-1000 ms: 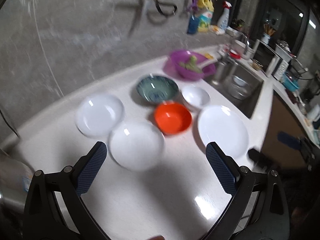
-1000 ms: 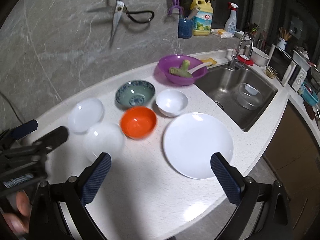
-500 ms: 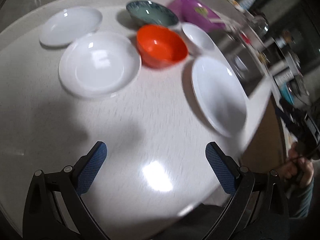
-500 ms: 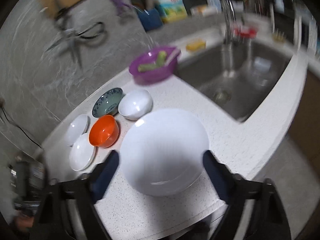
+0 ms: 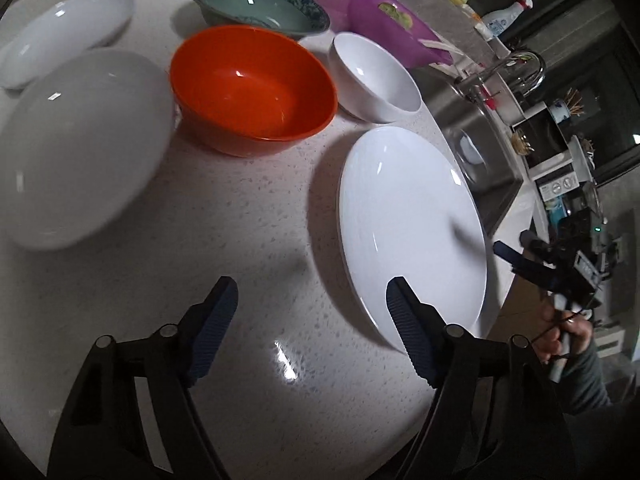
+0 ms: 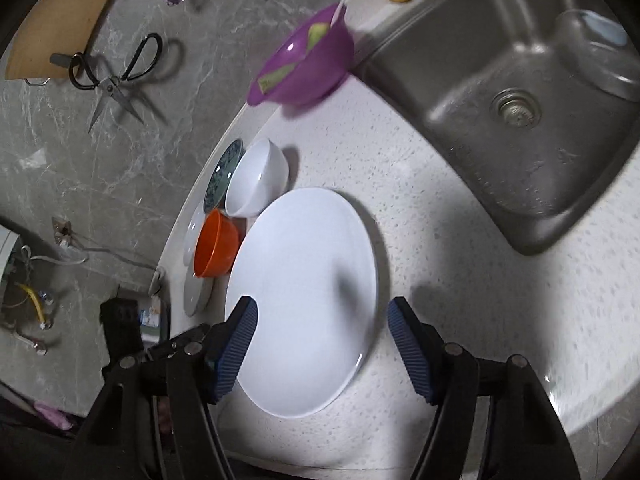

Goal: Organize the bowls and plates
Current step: 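Move the left tool to the large white plate's rim while the right tool approaches it too, then close the left gripper on the large plate rim while the right gripper closes on it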

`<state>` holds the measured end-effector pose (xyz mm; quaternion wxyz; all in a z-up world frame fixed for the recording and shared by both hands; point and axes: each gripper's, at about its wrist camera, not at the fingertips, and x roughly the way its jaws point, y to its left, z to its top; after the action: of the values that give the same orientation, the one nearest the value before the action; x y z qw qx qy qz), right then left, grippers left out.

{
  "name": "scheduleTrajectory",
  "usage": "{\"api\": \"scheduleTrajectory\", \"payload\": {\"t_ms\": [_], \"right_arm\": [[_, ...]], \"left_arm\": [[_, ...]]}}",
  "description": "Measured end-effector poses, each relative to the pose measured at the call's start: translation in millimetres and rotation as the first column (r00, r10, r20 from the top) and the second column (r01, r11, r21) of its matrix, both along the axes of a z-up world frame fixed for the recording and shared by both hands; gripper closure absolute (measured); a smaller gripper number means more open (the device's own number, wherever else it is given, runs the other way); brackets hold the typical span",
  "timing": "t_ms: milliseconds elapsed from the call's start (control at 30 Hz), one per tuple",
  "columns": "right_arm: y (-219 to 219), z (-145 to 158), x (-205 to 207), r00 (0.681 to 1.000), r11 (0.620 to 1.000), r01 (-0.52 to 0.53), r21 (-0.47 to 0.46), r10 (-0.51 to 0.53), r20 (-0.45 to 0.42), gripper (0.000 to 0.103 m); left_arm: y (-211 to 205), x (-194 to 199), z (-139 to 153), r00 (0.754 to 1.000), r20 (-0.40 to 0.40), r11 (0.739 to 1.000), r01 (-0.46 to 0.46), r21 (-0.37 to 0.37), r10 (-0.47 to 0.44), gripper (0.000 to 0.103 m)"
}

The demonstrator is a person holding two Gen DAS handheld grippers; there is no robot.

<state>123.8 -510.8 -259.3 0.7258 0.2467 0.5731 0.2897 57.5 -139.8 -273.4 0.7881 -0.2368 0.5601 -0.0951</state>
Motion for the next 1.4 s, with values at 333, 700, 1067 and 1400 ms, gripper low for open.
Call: {"api": "scheduleTrajectory", "payload": {"t_ms": [333,700,1067,1400], "right_arm": [[0.2,-31.7,24.4,0.983,0.986,-0.154,0.058,0.159,-0.095,0.032],[2.2,-52.4,49.9,0.959,0.966,-0.197,0.168,0.225,-0.171,0.05],[18.3,-54.5,56.3,0.937,0.948,-0.267,0.171,0.298,-0.186,0.051],[20.5,-55.0,54.3,0.932,0.959,-0.261,0.111,0.281,-0.229,0.07]], "left_arm": [[-1.3,27.7,-13.9,0.998,-0.018,0.996,0.062,-0.065,-0.063,0.028],[-13.7,64.2,-20.7,0.992,-0.024,0.99,0.12,-0.079,-0.123,0.043],[-19.2,74.7,-19.3,0.982,-0.049,0.981,0.181,-0.069,-0.184,0.043],[-20.7,64.0,-20.3,0.981,-0.084,0.984,0.171,-0.049,-0.175,0.079]]}}
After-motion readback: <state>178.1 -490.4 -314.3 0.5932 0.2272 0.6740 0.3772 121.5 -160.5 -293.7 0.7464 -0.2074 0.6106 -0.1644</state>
